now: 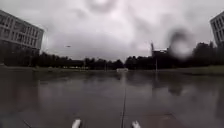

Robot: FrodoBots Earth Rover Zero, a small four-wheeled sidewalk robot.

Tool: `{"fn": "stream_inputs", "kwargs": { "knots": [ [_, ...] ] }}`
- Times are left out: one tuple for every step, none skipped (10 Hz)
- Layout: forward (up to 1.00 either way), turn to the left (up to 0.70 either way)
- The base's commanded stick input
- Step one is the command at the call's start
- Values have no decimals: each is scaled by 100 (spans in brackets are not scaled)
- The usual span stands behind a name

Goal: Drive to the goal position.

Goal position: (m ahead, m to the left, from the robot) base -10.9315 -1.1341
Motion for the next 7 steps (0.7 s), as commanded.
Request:
{"fn": "stream_inputs", "kwargs": {
  "knots": [
    [70, 0],
    [70, 0],
    [70, 0],
    [70, 0],
    [70, 0],
    [70, 0],
    [70, 0]
  ]
}}
